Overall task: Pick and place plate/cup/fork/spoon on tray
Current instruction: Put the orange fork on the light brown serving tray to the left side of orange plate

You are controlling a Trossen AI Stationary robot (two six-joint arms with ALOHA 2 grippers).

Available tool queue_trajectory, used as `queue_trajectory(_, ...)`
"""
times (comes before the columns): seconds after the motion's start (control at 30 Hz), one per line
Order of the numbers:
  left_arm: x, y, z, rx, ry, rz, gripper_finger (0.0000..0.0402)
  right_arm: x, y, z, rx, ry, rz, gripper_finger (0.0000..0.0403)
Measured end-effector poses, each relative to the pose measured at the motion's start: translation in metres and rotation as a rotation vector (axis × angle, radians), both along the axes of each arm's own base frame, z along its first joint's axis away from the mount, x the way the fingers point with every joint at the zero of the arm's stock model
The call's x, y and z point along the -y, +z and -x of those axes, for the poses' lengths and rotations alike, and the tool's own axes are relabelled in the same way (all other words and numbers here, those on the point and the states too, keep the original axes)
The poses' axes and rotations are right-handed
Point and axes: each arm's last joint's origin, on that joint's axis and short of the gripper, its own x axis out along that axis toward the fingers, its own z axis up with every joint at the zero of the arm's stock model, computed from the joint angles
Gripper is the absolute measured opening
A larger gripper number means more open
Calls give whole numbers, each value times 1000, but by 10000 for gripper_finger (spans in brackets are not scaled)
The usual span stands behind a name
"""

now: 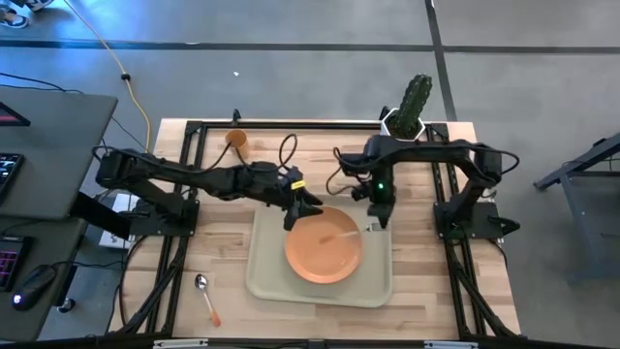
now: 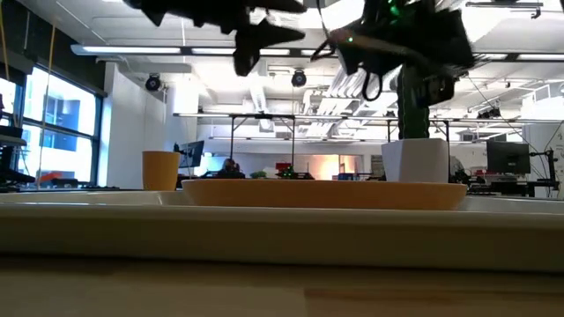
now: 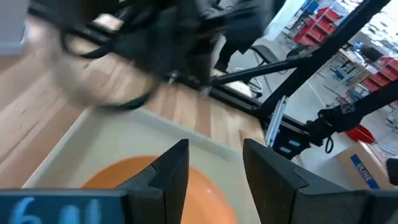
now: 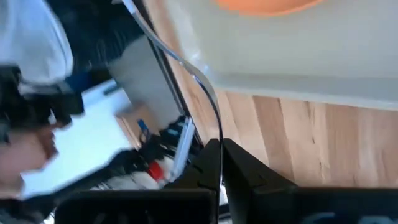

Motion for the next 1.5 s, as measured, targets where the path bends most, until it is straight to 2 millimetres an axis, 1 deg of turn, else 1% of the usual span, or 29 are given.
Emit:
queue_trajectory(0.1, 1, 4, -8, 14, -12, -35, 142, 10, -6, -5, -46, -61, 3, 0)
queue_trajectory(0.2, 2, 6, -21, -11, -50, -65, 137, 15, -13, -7, -92, -87, 3, 0)
queue_trajectory(0.4, 4, -3, -45, -184, -119, -106, 115, 18, -16, -8, -115, -85, 16, 0)
queue_trajectory(0.57, 6, -7, -68, -183, -193, -109, 111, 18, -16, -7, -114, -74, 36, 0)
queue_trajectory(0.67, 6, -10, -80, -191, -198, -117, 111, 19, -18, -8, -117, -65, 79, 0)
queue_trajectory(0.83, 6, -19, -96, -213, -205, -128, 106, 16, -18, -8, -120, -55, 80, 0)
queue_trajectory(0.9, 10, -23, -99, -219, -227, -166, 99, 16, -17, -8, -120, -55, 77, 0)
queue_trajectory(1.03, 13, -29, -100, -238, -217, -202, 83, 16, -18, -8, -104, -43, 77, 0)
queue_trajectory(1.17, 10, -33, -98, -298, -131, -239, 76, 16, -18, -9, -81, -28, 76, 0)
queue_trajectory(1.23, 7, -35, -97, -327, -92, -220, 78, 17, -16, -9, -77, -28, 77, 0)
queue_trajectory(1.3, 5, -34, -97, -332, -79, -163, 82, 17, -13, -11, -68, -39, 81, 0)
queue_trajectory(1.37, 5, -34, -97, -331, -109, -122, 88, 18, -7, -15, -43, -55, 81, 0)
queue_trajectory(1.5, 10, -34, -97, -324, -182, -105, 96, 22, 8, -22, 28, -75, 96, 0)
